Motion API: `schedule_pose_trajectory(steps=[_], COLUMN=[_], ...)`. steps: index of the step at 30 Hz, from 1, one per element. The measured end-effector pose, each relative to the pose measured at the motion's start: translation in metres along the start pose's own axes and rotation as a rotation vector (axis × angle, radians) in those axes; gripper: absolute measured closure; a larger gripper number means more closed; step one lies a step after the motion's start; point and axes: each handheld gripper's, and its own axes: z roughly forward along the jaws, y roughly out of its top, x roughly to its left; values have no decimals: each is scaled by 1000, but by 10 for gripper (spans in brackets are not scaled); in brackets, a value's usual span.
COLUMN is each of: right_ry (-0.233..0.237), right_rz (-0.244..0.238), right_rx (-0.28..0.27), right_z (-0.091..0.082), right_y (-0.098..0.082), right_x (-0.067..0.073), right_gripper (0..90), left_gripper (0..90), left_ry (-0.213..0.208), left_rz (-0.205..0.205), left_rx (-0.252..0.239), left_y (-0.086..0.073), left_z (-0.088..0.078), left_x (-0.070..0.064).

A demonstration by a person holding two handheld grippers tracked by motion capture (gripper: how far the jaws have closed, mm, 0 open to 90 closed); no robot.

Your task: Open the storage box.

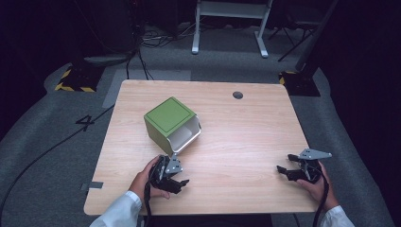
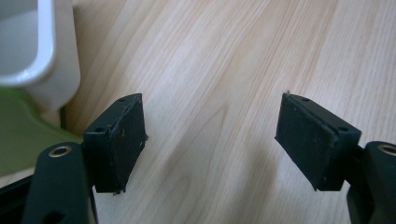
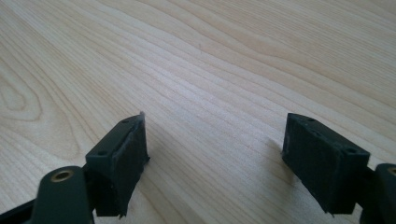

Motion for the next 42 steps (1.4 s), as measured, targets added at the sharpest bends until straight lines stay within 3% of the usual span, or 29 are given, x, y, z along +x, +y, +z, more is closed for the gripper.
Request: schedule_pose_trajectory(steps=[14,19,24,29,35,40,42], right_ry=[0,0,0,0,0,1,0], right_rz=[0,0,0,0,0,0,0], right_rx=[0,0,0,0,0,0,0], right_z=[0,0,0,0,0,0,0], right_y=[0,0,0,0,0,0,0], right_x=[0,0,0,0,0,0,0], right_gripper=[221,221,222,221,221,221,221], left_gripper=[218,211,210,210,210,207,214], left_ry=[14,38,65,121,151,168,194], left_rz=[34,48,24,15,-28,-82,-76], left_rx=[-72,-93,-127,-135,-81,-72,-70], left_y=[31,44,52,61,63,61,59], left_z=[-4,-5,-6,-6,5,12,13], left_x=[-5,-5,-1,1,10,21,21])
